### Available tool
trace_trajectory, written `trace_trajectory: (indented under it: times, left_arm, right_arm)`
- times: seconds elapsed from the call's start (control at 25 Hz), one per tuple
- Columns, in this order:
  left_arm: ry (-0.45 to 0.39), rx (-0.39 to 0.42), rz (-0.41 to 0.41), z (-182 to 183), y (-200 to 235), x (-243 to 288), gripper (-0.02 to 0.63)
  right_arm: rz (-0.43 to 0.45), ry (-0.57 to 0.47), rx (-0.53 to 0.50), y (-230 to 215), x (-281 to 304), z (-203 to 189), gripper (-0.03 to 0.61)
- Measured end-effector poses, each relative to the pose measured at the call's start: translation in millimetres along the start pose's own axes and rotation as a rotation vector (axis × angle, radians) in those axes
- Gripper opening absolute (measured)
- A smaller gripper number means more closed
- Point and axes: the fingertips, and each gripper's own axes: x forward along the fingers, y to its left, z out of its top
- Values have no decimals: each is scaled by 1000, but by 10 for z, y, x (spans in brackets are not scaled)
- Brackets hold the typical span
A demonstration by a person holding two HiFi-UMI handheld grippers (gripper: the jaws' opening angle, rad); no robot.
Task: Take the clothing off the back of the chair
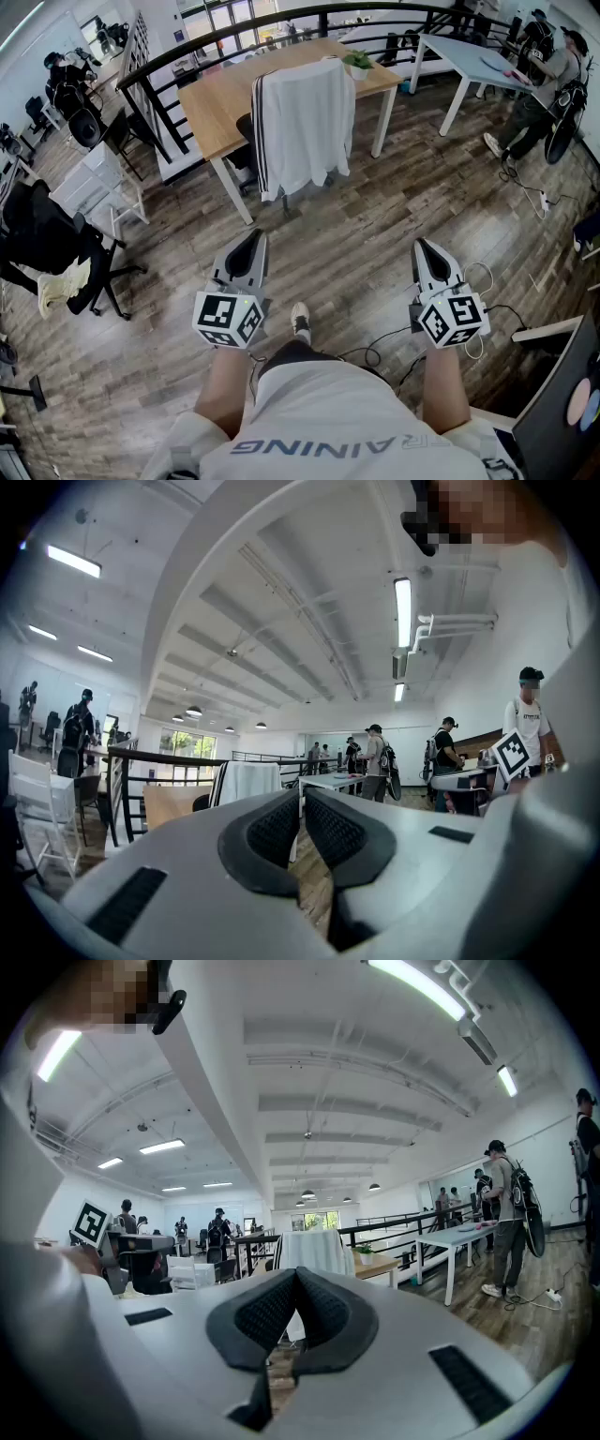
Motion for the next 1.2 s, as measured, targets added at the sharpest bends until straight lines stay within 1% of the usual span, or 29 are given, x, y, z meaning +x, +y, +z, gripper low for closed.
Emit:
trace_trajectory:
  times: [0.44, 0.72, 0.88, 1.0, 1.2]
  left_arm:
    - [13, -9, -17, -64, -52, -7, 49]
    - [20, -12, -9, -57, 95, 46, 49]
    - [29, -22, -12, -92, 223, 161, 49]
    - [29, -32, -15, -92, 374, 328, 49]
    - [12, -49, -14, -89, 797, 727, 49]
  right_arm:
    - [-5, 7, 0, 0, -43, -34, 21]
    - [-6, -25, 35, -10, 107, 30, 23]
    - [-12, -14, 42, -37, 255, -14, 22]
    - [-17, -1, 41, -70, 470, -10, 23]
    - [-36, 6, 22, -118, 1007, 83, 23]
